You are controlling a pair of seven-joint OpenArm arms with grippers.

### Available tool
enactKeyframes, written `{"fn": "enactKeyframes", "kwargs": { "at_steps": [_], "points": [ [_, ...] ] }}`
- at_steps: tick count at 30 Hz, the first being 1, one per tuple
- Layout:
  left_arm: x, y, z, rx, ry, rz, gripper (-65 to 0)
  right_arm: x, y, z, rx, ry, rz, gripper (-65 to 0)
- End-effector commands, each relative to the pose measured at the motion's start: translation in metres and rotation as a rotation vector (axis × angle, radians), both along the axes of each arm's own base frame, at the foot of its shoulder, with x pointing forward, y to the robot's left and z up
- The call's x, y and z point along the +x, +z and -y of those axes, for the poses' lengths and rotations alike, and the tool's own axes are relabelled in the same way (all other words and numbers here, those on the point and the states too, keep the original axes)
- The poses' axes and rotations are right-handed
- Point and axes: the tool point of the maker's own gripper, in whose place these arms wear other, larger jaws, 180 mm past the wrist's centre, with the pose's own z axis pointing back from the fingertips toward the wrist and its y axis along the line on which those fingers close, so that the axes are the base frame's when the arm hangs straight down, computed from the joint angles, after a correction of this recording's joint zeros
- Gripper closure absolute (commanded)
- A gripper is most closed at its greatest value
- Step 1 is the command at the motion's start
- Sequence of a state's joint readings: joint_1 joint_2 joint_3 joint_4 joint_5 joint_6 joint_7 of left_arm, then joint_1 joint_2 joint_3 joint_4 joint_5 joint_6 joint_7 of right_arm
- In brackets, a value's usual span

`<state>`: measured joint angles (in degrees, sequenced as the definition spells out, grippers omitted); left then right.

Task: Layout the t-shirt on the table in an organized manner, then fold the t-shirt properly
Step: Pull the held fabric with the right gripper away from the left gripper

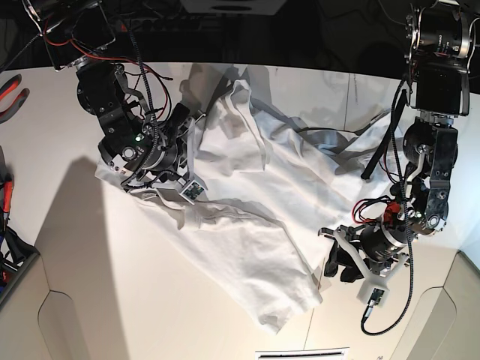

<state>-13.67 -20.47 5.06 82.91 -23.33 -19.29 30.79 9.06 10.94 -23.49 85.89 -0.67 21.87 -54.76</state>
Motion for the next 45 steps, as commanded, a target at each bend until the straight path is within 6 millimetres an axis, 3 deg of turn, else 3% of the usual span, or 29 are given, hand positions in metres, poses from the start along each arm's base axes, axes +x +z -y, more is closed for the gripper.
{"fn": "enactKeyframes", "kwargs": {
  "at_steps": [1, 5, 11, 14, 18, 21, 22, 25, 31, 34, 36, 38, 41, 45],
  "points": [
    [0.01, 0.022, -0.003, -0.004, 0.003, 0.069, -27.0, 0.008, 0.01, -0.002, 0.011, 0.0, 0.033, 0.0],
    [0.011, 0.023, -0.004, 0.004, 0.007, 0.073, -27.0, 0.002, 0.024, -0.011, 0.036, 0.014, 0.072, 0.0],
    [0.011, 0.022, -0.004, 0.006, 0.007, 0.072, -27.0, -0.027, 0.08, -0.04, 0.155, 0.062, 0.2, 0.0],
    [0.011, 0.022, -0.004, 0.005, 0.007, 0.073, -27.0, -0.04, 0.103, -0.044, 0.175, 0.071, 0.263, 0.0],
    [0.011, 0.023, -0.004, 0.002, 0.007, 0.079, -27.0, -0.02, 0.12, -0.024, 0.107, -0.014, 0.406, 0.0],
    [0.011, 0.023, -0.003, 0.001, 0.006, 0.079, -27.0, 0.003, 0.127, -0.005, 0.119, -0.122, 0.512, -28.3],
    [0.011, 0.023, -0.004, 0.002, 0.007, 0.079, -27.0, 0.011, 0.126, 0.002, 0.12, -0.146, 0.526, -31.1],
    [0.011, 0.023, -0.004, 0.002, 0.007, 0.079, -27.0, 0.028, 0.099, 0.022, 0.123, -0.22, 0.443, -31.0],
    [0.011, 0.024, -0.003, 0.0, 0.007, 0.08, -27.0, 0.048, 0.032, 0.023, 0.176, -0.233, 0.197, -31.0],
    [0.011, 0.024, -0.003, 0.001, 0.007, 0.08, -27.0, 0.042, 0.007, 0.016, 0.195, -0.205, 0.054, -30.4],
    [0.011, 0.024, -0.003, 0.001, 0.007, 0.08, -27.0, 0.027, -0.005, 0.014, 0.188, -0.176, -0.058, -20.3],
    [0.011, 0.024, -0.004, 0.002, 0.007, 0.08, -27.0, 0.013, -0.01, 0.013, 0.18, -0.173, -0.143, -0.7],
    [0.011, 0.023, -0.004, 0.002, 0.007, 0.079, -27.0, -0.001, -0.007, 0.01, 0.179, -0.168, -0.197, 0.0],
    [0.011, 0.023, -0.004, 0.002, 0.007, 0.079, -27.0, -0.005, 0.017, -0.004, 0.222, -0.127, -0.115, 0.0]
  ]
}}
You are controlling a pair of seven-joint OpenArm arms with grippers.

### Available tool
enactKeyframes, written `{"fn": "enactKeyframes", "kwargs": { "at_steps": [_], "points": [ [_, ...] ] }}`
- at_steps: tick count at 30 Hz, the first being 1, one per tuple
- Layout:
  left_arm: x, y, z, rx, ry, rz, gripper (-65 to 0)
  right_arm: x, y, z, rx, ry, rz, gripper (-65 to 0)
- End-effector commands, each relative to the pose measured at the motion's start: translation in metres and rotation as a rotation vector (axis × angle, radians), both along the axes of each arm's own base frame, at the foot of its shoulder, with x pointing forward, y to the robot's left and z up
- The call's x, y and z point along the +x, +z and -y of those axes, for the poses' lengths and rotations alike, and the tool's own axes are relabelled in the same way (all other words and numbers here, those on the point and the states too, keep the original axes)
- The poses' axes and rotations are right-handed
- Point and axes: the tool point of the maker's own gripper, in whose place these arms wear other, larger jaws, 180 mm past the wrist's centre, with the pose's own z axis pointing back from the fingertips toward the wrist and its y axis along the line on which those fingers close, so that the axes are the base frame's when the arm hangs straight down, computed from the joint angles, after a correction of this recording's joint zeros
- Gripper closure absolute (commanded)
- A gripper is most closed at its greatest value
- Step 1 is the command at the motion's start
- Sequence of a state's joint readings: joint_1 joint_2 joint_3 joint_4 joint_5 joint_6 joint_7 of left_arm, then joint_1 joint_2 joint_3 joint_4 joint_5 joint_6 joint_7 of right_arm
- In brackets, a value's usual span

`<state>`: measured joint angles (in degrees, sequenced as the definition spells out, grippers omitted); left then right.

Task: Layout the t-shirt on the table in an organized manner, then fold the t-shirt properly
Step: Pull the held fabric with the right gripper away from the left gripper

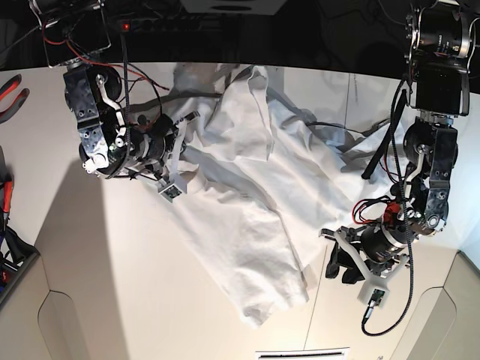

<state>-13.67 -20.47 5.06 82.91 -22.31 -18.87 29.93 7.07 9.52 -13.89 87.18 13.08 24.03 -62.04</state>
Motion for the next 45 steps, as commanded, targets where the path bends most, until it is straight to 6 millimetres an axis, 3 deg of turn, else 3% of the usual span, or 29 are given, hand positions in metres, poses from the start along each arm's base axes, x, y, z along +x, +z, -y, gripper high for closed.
{"fn": "enactKeyframes", "kwargs": {
  "at_steps": [1, 6, 10, 13, 20, 27, 31, 37, 43, 44, 45],
  "points": [
    [0.01, 0.022, -0.001, -0.011, -0.001, 0.065, -27.0, 0.014, 0.022, -0.009, 0.041, 0.01, 0.078, 0.0],
    [0.008, 0.017, -0.002, -0.002, -0.001, 0.036, -27.0, 0.009, 0.065, -0.026, 0.096, 0.047, 0.212, 0.0],
    [0.002, 0.0, -0.005, 0.019, 0.002, -0.042, -27.0, 0.0, 0.079, -0.03, 0.111, 0.061, 0.249, 0.0],
    [-0.007, -0.018, -0.003, 0.017, -0.025, -0.106, -27.0, -0.008, 0.074, -0.028, 0.097, 0.063, 0.22, 0.0],
    [-0.035, -0.064, 0.021, -0.118, -0.121, -0.256, -27.0, -0.015, 0.068, -0.025, 0.076, 0.069, 0.185, 0.0],
    [-0.045, -0.092, 0.034, -0.169, -0.119, -0.333, -26.9, -0.052, 0.051, -0.023, 0.085, 0.187, 0.08, 0.0],
    [-0.044, -0.103, 0.027, -0.173, -0.083, -0.334, -26.9, -0.073, 0.039, -0.006, 0.051, 0.225, 0.014, 0.0],
    [-0.034, -0.115, -0.005, -0.082, 0.062, -0.297, -26.9, -0.113, 0.027, 0.02, 0.044, 0.277, -0.116, 0.0],
    [-0.03, -0.112, -0.008, -0.067, 0.078, -0.285, -26.9, -0.154, 0.025, 0.025, 0.113, 0.322, -0.259, 0.0],
    [-0.028, -0.11, -0.008, -0.068, 0.078, -0.28, -26.9, -0.157, 0.025, 0.025, 0.115, 0.322, -0.267, -2.3],
    [-0.027, -0.109, -0.008, -0.068, 0.078, -0.277, -26.9, -0.158, 0.024, 0.026, 0.114, 0.323, -0.271, -9.6]
  ]
}}
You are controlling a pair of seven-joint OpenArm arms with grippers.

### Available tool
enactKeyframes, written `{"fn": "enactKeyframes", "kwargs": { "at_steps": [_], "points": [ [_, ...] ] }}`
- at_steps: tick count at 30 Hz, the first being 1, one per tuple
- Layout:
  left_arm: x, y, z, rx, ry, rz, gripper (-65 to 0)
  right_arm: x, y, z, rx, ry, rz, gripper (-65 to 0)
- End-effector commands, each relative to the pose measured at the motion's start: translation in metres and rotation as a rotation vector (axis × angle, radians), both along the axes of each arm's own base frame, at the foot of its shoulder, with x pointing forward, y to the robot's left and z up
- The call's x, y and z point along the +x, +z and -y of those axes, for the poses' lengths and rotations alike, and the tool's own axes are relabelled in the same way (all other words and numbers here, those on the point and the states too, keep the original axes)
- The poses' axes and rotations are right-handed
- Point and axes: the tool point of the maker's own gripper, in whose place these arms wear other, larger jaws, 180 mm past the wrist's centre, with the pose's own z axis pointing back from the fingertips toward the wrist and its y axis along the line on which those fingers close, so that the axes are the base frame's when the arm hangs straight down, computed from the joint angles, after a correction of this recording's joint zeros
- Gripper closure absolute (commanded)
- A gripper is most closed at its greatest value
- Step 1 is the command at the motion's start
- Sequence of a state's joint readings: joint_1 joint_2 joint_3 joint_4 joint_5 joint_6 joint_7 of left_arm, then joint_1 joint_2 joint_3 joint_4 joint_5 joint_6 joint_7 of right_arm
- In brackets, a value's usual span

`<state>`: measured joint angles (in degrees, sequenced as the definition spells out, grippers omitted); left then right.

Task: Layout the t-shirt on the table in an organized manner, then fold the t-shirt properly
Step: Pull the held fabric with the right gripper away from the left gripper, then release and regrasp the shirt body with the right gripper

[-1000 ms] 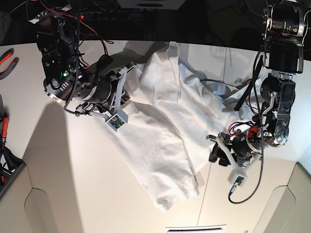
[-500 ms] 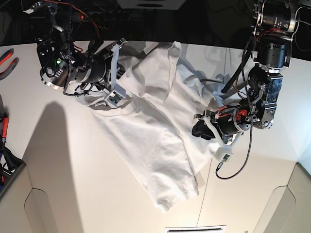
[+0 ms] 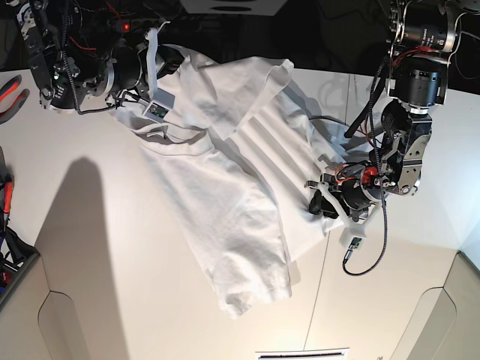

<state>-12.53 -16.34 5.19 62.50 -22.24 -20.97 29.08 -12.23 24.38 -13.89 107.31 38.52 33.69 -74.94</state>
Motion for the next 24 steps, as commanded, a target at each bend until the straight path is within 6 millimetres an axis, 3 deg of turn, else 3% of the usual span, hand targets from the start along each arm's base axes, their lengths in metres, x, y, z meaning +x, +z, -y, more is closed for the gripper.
{"fn": "enactKeyframes", "kwargs": {
  "at_steps": [1, 3, 10, 12, 15, 19, 22, 24],
  "points": [
    [0.02, 0.021, -0.01, 0.015, 0.025, 0.069, -26.9, -0.003, 0.002, 0.007, -0.023, 0.026, -0.002, -16.5],
    [0.021, 0.022, -0.009, 0.014, 0.024, 0.072, -26.9, -0.003, 0.001, 0.01, -0.03, 0.027, -0.001, -24.0],
    [0.021, 0.022, -0.009, 0.013, 0.024, 0.072, -26.9, 0.006, 0.005, 0.008, -0.019, 0.023, 0.026, -24.2],
    [0.022, 0.022, -0.009, 0.012, 0.024, 0.075, -26.9, 0.022, 0.011, 0.001, 0.024, 0.003, 0.08, -24.2],
    [0.022, 0.023, -0.008, 0.01, 0.025, 0.079, -26.9, 0.061, 0.026, -0.015, 0.105, -0.045, 0.231, -24.2],
    [0.022, 0.022, -0.005, 0.004, 0.024, 0.078, -26.9, 0.118, 0.039, -0.024, 0.05, -0.083, 0.476, -24.7],
    [0.022, 0.022, -0.002, 0.0, 0.022, 0.078, -26.9, 0.141, 0.057, -0.048, 0.11, -0.114, 0.573, -35.3],
    [0.022, 0.022, 0.0, -0.005, 0.021, 0.078, -26.9, 0.145, 0.061, -0.066, 0.135, -0.101, 0.596, -37.5]
  ]
}}
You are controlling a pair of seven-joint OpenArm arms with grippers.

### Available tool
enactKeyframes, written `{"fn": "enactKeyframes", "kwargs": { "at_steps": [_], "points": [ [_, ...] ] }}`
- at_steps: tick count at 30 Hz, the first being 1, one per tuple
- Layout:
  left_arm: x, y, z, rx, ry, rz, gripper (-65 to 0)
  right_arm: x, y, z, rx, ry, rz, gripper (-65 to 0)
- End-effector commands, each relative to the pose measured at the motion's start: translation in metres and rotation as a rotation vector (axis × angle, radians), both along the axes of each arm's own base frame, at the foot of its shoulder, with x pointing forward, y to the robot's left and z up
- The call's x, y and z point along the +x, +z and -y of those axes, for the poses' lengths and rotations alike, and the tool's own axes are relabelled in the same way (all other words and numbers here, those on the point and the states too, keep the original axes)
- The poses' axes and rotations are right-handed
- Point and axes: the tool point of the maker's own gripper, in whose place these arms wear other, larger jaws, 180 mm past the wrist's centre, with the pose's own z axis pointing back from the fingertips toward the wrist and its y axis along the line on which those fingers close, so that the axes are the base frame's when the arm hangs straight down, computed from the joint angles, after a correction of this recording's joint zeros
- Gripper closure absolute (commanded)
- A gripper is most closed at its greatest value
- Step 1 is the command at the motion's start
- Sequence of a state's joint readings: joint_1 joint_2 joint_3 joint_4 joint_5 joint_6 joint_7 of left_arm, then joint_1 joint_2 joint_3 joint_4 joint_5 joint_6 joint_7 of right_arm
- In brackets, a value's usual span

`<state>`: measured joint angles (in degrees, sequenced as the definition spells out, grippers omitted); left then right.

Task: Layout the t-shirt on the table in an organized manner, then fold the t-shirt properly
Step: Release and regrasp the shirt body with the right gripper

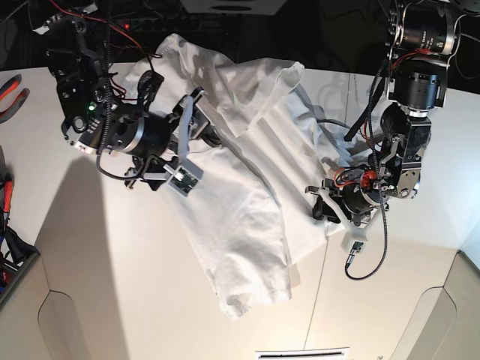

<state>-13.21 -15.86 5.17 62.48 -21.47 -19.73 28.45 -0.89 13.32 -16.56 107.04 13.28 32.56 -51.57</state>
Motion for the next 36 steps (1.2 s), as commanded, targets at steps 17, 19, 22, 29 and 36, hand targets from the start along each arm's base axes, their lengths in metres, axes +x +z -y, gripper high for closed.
{"fn": "enactKeyframes", "kwargs": {
  "at_steps": [17, 19, 22, 29, 36],
  "points": [
    [0.015, 0.017, 0.01, -0.031, -0.001, 0.058, -26.9, 0.068, -0.068, -0.058, -0.287, -0.059, 0.078, -35.5],
    [0.015, 0.017, 0.009, -0.031, -0.001, 0.058, -26.9, 0.074, -0.07, -0.055, -0.303, -0.063, 0.075, -24.1],
    [0.015, 0.017, 0.009, -0.03, -0.001, 0.058, -26.9, 0.082, -0.066, -0.051, -0.31, -0.084, 0.089, -6.7],
    [0.014, 0.015, 0.008, -0.015, -0.005, 0.055, -26.9, 0.107, -0.05, -0.033, -0.368, -0.169, 0.177, -3.0],
    [0.012, 0.012, 0.006, 0.006, -0.01, 0.049, -26.9, 0.121, -0.041, -0.025, -0.364, -0.214, 0.194, -14.3]
  ]
}}
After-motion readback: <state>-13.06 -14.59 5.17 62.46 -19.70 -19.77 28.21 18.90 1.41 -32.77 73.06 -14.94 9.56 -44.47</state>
